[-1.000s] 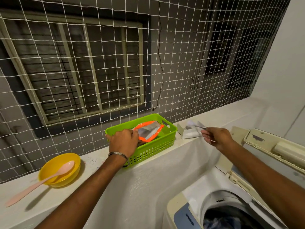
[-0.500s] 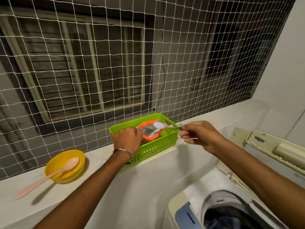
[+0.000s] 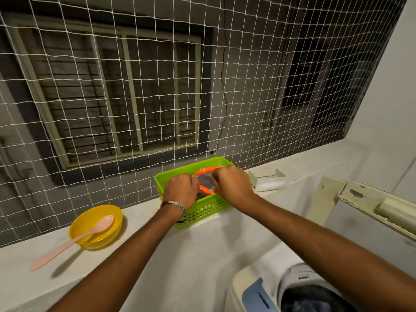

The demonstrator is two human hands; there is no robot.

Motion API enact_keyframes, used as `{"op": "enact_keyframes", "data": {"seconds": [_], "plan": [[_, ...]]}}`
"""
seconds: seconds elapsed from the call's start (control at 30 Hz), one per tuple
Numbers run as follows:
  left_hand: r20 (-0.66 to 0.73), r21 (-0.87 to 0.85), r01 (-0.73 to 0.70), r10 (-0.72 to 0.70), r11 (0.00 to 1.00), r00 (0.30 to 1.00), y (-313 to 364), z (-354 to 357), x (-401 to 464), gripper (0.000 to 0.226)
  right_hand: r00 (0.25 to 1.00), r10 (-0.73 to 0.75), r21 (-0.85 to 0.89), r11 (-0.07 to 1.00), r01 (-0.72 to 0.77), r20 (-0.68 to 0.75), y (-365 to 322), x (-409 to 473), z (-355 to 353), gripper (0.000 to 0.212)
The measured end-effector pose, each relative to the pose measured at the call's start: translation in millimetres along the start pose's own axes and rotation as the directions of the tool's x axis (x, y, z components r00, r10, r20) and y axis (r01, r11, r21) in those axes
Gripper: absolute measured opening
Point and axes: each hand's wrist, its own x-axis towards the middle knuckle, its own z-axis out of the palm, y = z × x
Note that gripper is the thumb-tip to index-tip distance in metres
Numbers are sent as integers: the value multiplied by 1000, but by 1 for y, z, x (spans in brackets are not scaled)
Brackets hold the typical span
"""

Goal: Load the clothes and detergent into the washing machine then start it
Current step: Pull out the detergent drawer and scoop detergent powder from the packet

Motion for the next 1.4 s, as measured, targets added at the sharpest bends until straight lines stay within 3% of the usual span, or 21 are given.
{"op": "enact_keyframes", "data": {"seconds": [0.3, 0.6, 0.97, 1.1, 1.23, 1.4], "plan": [[151, -130, 73, -53, 989, 987, -10, -1, 10, 35, 998, -39, -83, 996, 42, 43, -25, 13, 18, 16], [391, -202, 180, -89, 963, 916, -1, 4, 22, 41, 997, -1, 88, 996, -6, 79, -21, 22, 29, 17], [389, -221, 206, -108, 953, 915, -5, 10, 25, 38, 990, 13, 304, 951, -55, 138, -15, 24, 35, 16], [384, -250, 221, -113, 943, 917, -7, 9, 25, 32, 984, 43, 377, 920, -107, 175, -18, 25, 37, 40], [367, -260, 232, -126, 937, 922, -7, 7, 24, 35, 976, 61, 484, 861, -157, 208, -18, 30, 42, 45], [351, -264, 215, -115, 940, 930, -4, 5, 23, 26, 957, 73, 661, 708, -248, 281, -7, 33, 41, 29]]}}
